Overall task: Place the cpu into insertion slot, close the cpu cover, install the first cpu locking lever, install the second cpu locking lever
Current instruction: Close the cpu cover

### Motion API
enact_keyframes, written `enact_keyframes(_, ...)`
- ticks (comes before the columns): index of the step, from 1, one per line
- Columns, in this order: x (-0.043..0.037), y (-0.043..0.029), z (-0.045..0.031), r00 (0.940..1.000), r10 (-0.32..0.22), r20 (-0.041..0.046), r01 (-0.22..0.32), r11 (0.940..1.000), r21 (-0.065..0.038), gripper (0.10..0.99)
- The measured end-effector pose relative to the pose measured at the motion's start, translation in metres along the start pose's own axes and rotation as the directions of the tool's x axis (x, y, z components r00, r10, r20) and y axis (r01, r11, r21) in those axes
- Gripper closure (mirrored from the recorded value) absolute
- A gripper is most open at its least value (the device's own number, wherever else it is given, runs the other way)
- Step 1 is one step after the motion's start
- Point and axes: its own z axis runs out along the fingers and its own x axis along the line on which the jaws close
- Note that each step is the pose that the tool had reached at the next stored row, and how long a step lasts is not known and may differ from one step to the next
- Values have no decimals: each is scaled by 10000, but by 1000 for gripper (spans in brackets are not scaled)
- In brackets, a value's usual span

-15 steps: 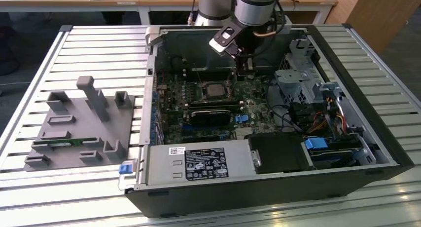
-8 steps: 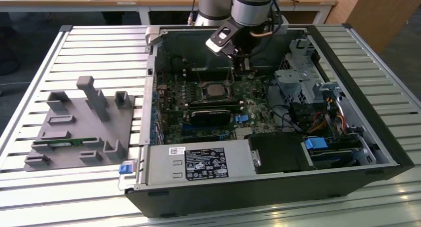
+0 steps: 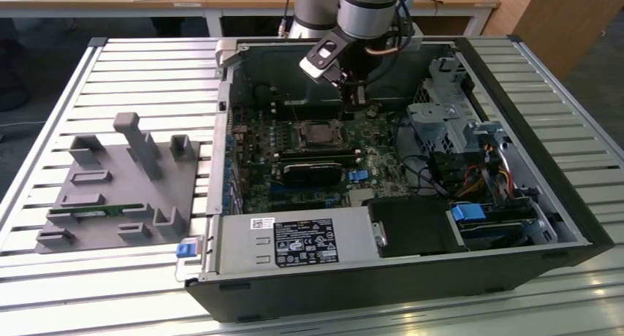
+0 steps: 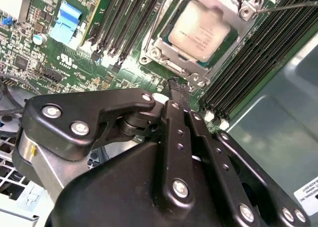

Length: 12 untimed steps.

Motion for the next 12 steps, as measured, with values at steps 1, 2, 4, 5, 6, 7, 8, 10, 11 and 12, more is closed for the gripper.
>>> enact_keyframes(1, 0, -4, 5, 10000, 0, -3, 0, 10000, -2, 980)
enact_keyframes(2, 0, -8, 9, 10000, 0, -1, 0, 10000, -1, 980)
enact_keyframes(4, 0, -18, 20, 10000, 0, 0, 0, 10000, 0, 980)
enact_keyframes(5, 0, -23, 24, 10000, -1, 0, 1, 10000, 0, 980)
enact_keyframes(6, 0, -30, 28, 10000, -1, 0, 1, 10000, 0, 980)
enact_keyframes(7, 0, -37, 29, 10000, -1, 2, 1, 10000, 1, 980)
enact_keyframes(8, 0, -50, 29, 10000, 0, 3, 0, 10000, 1, 980)
enact_keyframes(10, 1, -82, 32, 10000, -1, 0, 1, 10000, 0, 980)
enact_keyframes(11, 1, -99, 32, 10000, -1, 0, 1, 10000, 0, 980)
enact_keyframes(12, 1, -119, 33, 10000, 0, 0, 0, 10000, 0, 980)
